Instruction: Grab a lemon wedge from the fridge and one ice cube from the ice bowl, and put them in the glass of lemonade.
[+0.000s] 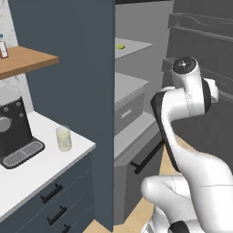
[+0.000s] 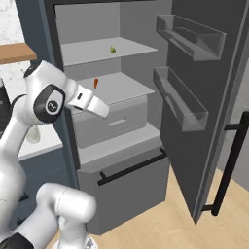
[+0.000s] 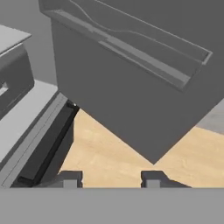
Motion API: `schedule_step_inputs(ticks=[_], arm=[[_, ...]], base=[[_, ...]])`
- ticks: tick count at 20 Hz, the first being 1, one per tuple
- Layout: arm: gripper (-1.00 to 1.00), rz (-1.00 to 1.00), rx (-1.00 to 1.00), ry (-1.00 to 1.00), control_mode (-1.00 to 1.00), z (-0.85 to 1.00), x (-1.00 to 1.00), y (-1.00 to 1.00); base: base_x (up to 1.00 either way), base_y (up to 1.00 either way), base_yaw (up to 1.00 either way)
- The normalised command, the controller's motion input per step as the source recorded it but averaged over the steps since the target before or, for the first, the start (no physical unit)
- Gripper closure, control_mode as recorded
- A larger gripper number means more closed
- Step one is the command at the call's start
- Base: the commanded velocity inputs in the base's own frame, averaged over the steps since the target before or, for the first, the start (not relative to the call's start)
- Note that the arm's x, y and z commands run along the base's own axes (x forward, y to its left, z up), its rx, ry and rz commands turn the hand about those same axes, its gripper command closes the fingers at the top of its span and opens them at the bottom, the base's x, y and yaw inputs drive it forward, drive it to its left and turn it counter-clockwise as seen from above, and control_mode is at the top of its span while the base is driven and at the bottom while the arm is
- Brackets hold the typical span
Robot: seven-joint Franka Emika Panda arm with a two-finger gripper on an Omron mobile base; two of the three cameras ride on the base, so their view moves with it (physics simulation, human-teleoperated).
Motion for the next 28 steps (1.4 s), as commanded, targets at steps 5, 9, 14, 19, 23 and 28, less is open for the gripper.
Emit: schedule_step_inputs(ticks=[5, 9, 14, 19, 23, 28], arm=[[-1.0, 0.0, -0.11, 0.08, -1.0, 0.0, 0.94, -0.71], [-1.0, 0.0, -0.01, 0.0, -1.0, 0.0, 0.86, -0.94], [-1.0, 0.0, 0.0, 0.0, -1.0, -0.09, 0.66, -0.98], [-1.0, 0.0, 0.0, 0.0, -1.0, 0.0, 0.44, -0.73], [-1.0, 0.0, 0.0, 0.0, -1.0, 0.0, 0.51, -0.74], [-1.0, 0.0, 0.0, 0.0, -1.0, 0.0, 0.37, -0.65]], base=[[0.0, 0.0, 0.0], [0.0, 0.0, 0.0], [0.0, 0.0, 0.0], [0.0, 0.0, 0.0], [0.0, 0.0, 0.0], [0.0, 0.0, 0.0]])
